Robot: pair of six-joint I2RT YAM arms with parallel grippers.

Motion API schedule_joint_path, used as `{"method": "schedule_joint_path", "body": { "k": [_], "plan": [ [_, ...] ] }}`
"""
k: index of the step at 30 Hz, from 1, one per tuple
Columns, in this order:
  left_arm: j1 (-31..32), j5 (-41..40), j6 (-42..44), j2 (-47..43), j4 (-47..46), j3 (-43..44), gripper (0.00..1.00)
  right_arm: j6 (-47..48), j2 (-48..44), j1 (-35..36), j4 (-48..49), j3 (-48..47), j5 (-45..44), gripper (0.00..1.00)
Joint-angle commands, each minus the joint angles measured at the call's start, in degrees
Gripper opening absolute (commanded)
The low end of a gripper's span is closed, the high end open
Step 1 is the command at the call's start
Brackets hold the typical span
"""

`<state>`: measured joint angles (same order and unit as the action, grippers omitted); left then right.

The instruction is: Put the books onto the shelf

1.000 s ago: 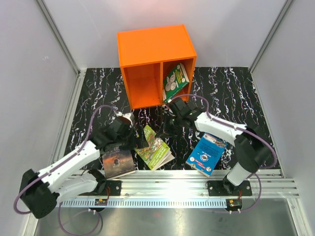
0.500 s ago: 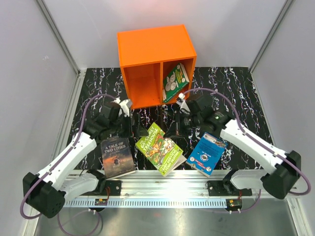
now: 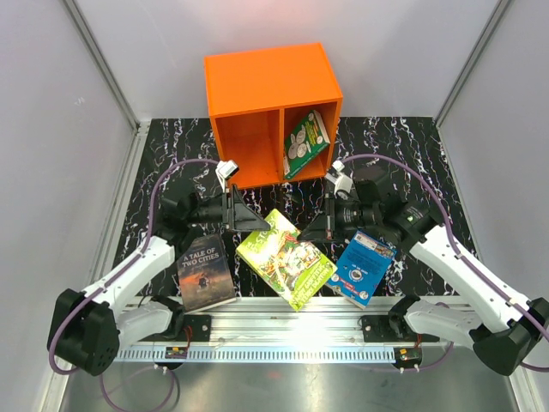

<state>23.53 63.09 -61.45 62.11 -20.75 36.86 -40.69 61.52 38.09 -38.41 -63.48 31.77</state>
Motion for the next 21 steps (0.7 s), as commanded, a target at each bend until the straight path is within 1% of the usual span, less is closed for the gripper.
{"method": "schedule_joint_path", "body": {
  "k": [1, 2, 3, 4, 5, 7, 8, 9, 10, 13, 14, 16, 17, 18, 20, 21],
  "plan": [
    [0.2, 8.5, -8.1, -0.9, -13.8, 1.2, 0.86, 0.4, -0.8, -1.1, 3.9, -1.0, 3.5, 0.00],
    [0.3, 8.6, -7.6, -1.5, -11.7, 1.5, 0.82, 1.0, -0.7, -1.3, 3.9, -1.3, 3.5, 0.00],
    [0.3, 9.2, -6.8, -1.8, -9.9, 1.8, 0.74, 1.1, -0.5, -1.4, 3.9, -1.4, 3.6, 0.00],
    [0.4, 9.2, -2.9, -2.2, -7.1, 3.2, 0.71, 1.3, -0.4, -2.0, 3.9, -1.6, 3.7, 0.00],
    [0.4, 9.2, 0.2, -3.0, 1.5, 4.1, 0.69, 1.5, -0.2, -2.2, 3.9, -1.7, 3.9, 0.00],
    [0.5, 8.8, 8.1, -3.6, 12.9, 7.5, 0.59, 1.7, 0.1, -2.8, 4.1, -1.9, 4.6, 0.00],
    [0.6, 8.6, 13.4, -3.7, 20.4, 8.2, 0.54, 1.9, 0.5, -3.4, 4.2, -2.2, 4.7, 0.00],
    [0.6, 8.6, 15.2, -4.0, 23.2, 8.5, 0.51, 1.9, 0.8, -3.6, 4.5, -2.3, 5.0, 0.00],
    [0.8, 8.5, 17.0, -4.5, 26.1, 8.7, 0.42, 2.1, 1.3, -4.2, 4.8, -2.5, 5.7, 0.00],
    [1.4, 7.6, 18.7, -5.4, 29.4, 8.8, 0.30, 2.1, 2.1, -4.7, 5.6, -3.0, 6.7, 0.00],
    [1.6, 7.0, 20.0, -5.7, 31.5, 8.8, 0.16, 2.1, 2.7, -4.9, 6.0, -3.5, 6.8, 0.00],
    [1.9, 4.2, 22.0, -6.5, 34.0, 8.9, 0.04, 2.0, 3.3, -5.0, 6.4, -4.0, 7.2, 0.00],
    [2.0, 3.2, 22.4, -6.6, 35.9, 9.0, 0.00, 2.0, 4.0, -5.0, 6.6, -4.6, 7.2, 0.00],
    [2.1, 0.6, 22.7, -7.0, 36.7, 8.8, 0.00, 2.1, 4.2, -5.2, 6.5, -4.9, 7.2, 0.00],
    [2.2, -2.1, 23.6, -7.3, 38.6, 8.8, 0.00, 2.0, 4.9, -5.2, 5.7, -6.1, 6.6, 0.00],
    [2.2, -6.4, 24.1, -7.3, 40.0, 9.4, 0.00, 2.3, 5.2, -5.4, 4.9, -6.7, 5.2, 0.00]
  ]
}}
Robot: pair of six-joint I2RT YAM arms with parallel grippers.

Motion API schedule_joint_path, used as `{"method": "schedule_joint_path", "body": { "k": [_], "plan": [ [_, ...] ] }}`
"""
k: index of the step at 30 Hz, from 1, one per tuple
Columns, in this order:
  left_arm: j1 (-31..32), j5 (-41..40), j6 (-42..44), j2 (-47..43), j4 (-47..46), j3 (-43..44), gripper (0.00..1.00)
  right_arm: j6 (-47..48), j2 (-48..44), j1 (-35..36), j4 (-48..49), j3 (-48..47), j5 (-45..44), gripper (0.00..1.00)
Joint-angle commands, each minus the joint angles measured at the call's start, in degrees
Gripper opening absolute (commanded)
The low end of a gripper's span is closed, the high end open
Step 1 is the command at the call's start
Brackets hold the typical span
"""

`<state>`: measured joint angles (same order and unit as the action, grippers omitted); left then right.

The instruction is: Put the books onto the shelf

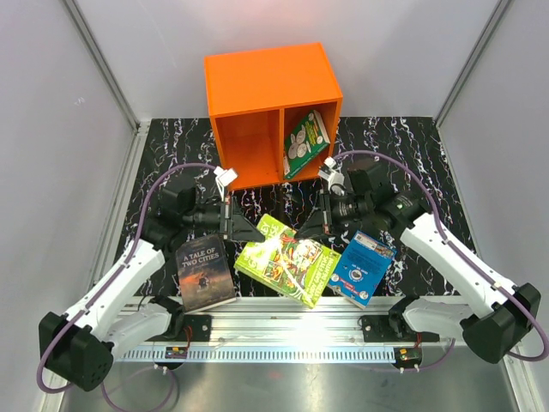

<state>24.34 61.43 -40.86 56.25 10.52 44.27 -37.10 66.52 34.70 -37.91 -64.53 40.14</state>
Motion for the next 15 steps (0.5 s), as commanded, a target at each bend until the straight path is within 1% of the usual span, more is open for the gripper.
{"method": "schedule_joint_path", "body": {
  "k": [1, 2, 3, 5, 6, 7, 9, 10, 11, 12, 13, 15],
  "plan": [
    [1.4, -6.8, 4.0, -1.2, 10.3, 2.2, 0.00, -1.0, 0.4, -1.9, 3.3, -6.5, -4.5, 0.01],
    [1.4, -10.0, 4.0, -1.1, 10.8, 2.8, 0.00, 0.1, 1.1, -2.0, -0.3, -9.0, -8.1, 0.15],
    [1.4, -11.1, 3.9, -1.0, 11.0, 2.9, 0.00, 0.4, 1.2, -2.0, -1.8, -10.2, -9.6, 0.26],
    [1.4, -12.7, 3.2, -0.4, 10.6, 3.5, 0.00, 1.2, 0.7, -2.0, -5.7, -13.4, -13.2, 0.51],
    [1.4, -14.0, 2.9, -0.4, 10.2, 3.7, 0.00, 1.5, 0.8, -2.0, -6.9, -14.5, -16.4, 0.59],
    [1.4, -14.7, 2.4, -0.1, 9.6, 4.2, 0.00, 2.0, 1.0, -2.1, -8.3, -16.4, -17.7, 0.66],
    [1.4, -16.6, 1.9, 0.5, 9.2, 4.9, 0.00, 2.7, 1.6, -2.1, -12.6, -18.2, -21.3, 0.70],
    [1.4, -17.3, 1.5, 0.7, 9.1, 5.8, 0.00, 2.8, 1.9, -2.1, -14.2, -19.0, -22.8, 0.74],
    [1.3, -18.0, 1.4, 1.2, 9.2, 6.2, 0.00, 2.9, 2.1, -2.1, -17.4, -20.3, -24.6, 0.76],
    [1.2, -19.6, 1.3, 1.6, 9.2, 6.6, 0.00, 2.8, 2.1, -2.0, -18.9, -20.7, -27.9, 0.78],
    [1.3, -20.8, 1.1, 1.8, 10.2, 7.8, 0.00, 2.1, 1.6, -2.1, -21.1, -21.1, -29.6, 0.84],
    [1.2, -23.7, 0.5, 2.5, 10.3, 8.8, 0.00, 0.7, 0.6, -2.2, -22.6, -20.4, -32.2, 0.90]
  ]
}}
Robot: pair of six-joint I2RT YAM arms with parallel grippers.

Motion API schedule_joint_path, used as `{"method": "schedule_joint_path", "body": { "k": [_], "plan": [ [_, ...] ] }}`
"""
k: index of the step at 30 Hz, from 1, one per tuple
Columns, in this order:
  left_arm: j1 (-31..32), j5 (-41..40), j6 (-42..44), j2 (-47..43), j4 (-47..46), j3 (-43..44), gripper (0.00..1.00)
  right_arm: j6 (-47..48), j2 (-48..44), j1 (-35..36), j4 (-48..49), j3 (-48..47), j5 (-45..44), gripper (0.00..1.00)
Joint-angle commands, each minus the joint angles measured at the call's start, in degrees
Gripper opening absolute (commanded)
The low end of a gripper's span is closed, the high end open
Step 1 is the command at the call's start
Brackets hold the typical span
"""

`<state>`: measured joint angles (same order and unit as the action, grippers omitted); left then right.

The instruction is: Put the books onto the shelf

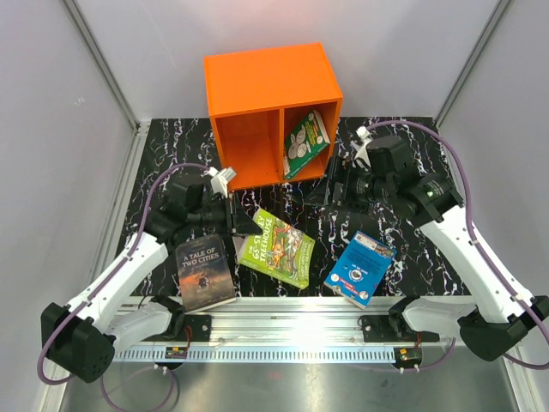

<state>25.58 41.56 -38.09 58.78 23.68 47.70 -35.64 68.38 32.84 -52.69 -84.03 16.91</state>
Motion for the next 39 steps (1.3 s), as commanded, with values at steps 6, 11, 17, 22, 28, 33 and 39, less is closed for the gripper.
{"method": "schedule_joint_path", "body": {
  "k": [6, 11, 17, 22, 28, 33, 39],
  "plan": [
    [-1.3, -7.1, -9.2, -0.3, -6.2, 9.1, 0.00, -9.3, -5.9, -1.1, -1.9, 12.6, -1.0, 1.00],
    [-4.0, -6.9, -13.1, -1.9, -7.9, 10.7, 0.00, -16.6, -10.0, -3.0, 6.0, 21.8, 4.0, 1.00],
    [-5.5, -3.0, -19.5, -3.8, -13.7, 9.7, 0.00, -23.1, -11.5, -4.2, 12.4, 27.6, 8.2, 1.00],
    [-5.5, -1.4, -24.1, -5.9, -18.1, 8.6, 0.00, -27.5, -12.2, -4.1, 20.6, 29.1, 10.8, 1.00],
    [-5.5, -0.2, -28.2, -8.0, -22.8, 6.1, 0.00, -36.1, -10.3, -4.1, 35.8, 30.3, 14.9, 1.00],
    [-5.6, -1.0, -33.7, -10.1, -30.5, 2.3, 0.00, -41.7, -8.2, -4.1, 43.1, 30.9, 17.5, 1.00],
    [-5.5, -2.1, -32.8, -12.9, -28.4, 1.0, 0.00, -42.1, -9.0, -4.1, 43.0, 30.9, 17.7, 0.75]
  ]
}}
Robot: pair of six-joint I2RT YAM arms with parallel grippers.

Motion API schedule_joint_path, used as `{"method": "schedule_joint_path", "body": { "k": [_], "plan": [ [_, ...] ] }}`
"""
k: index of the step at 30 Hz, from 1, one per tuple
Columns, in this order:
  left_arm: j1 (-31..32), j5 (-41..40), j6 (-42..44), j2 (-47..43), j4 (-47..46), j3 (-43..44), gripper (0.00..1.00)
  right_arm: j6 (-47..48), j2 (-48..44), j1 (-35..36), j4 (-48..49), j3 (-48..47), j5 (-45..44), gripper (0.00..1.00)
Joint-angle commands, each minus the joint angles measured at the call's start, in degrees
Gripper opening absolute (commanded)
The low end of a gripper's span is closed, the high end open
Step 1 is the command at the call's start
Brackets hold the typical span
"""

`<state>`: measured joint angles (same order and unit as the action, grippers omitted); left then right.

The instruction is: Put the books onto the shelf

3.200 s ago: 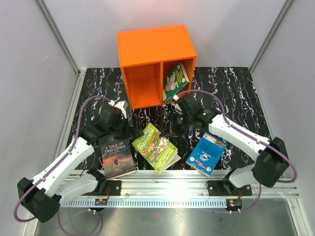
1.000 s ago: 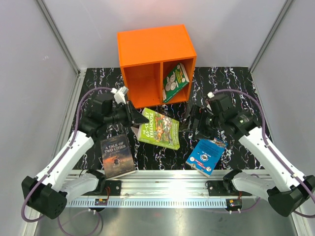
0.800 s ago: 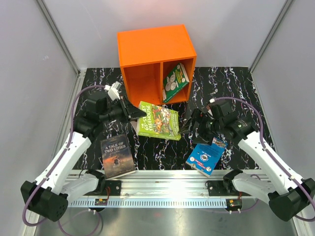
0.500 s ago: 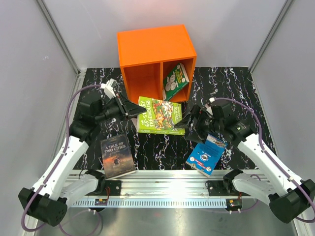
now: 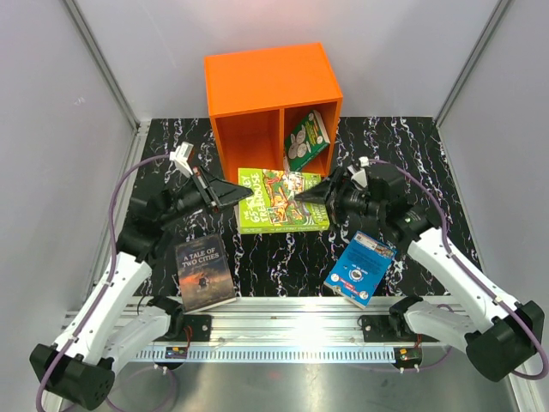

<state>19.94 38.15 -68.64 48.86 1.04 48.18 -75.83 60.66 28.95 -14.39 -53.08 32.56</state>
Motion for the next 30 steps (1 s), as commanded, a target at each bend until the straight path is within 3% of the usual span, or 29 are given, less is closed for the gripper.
{"method": "schedule_joint_path", "body": {
  "k": [1, 4, 7, 9, 10, 12, 16, 21, 23, 30],
  "plan": [
    [0.1, 1.1, -1.7, -3.5, -4.7, 0.2, 0.00, -2.1, -1.9, -0.2, 4.6, 0.2, 2.0, 0.49],
    [0.1, 0.2, 1.7, -5.7, 0.5, -0.3, 0.00, -1.9, -3.4, -0.2, 3.2, 0.7, 1.6, 0.13],
    [0.0, -1.1, 6.9, -6.9, 9.4, 0.4, 0.02, 0.8, -3.9, -0.3, -0.8, -0.8, 0.4, 0.01],
    [0.1, -2.5, 12.2, -7.4, 18.1, 1.8, 0.12, 5.2, -3.4, -1.0, -4.4, -4.6, -0.6, 0.00],
    [0.0, -3.3, 14.0, -7.6, 21.3, 2.4, 0.28, 7.3, -2.4, -1.3, -9.4, -6.5, -1.0, 0.00],
    [0.1, -6.3, 19.7, -8.1, 30.5, 4.5, 0.38, 14.6, -0.5, -2.5, -15.4, -13.9, -3.2, 0.00],
    [0.2, -11.0, 26.4, -8.7, 41.1, 6.3, 0.40, 26.3, 7.8, -3.5, -31.7, -28.1, -9.2, 0.00],
    [0.2, -15.2, 29.4, -9.3, 48.8, 7.6, 0.45, 37.5, 17.6, -4.2, -42.2, -44.1, -17.8, 0.00],
    [0.2, -16.6, 29.5, -10.8, 50.9, 7.9, 0.49, 40.2, 20.2, -4.3, -44.7, -47.9, -23.3, 0.00],
    [0.3, -18.6, 29.7, -16.1, 57.1, 6.8, 0.50, 47.7, 32.0, -4.4, -47.7, -61.6, -32.3, 0.00]
  ]
}}
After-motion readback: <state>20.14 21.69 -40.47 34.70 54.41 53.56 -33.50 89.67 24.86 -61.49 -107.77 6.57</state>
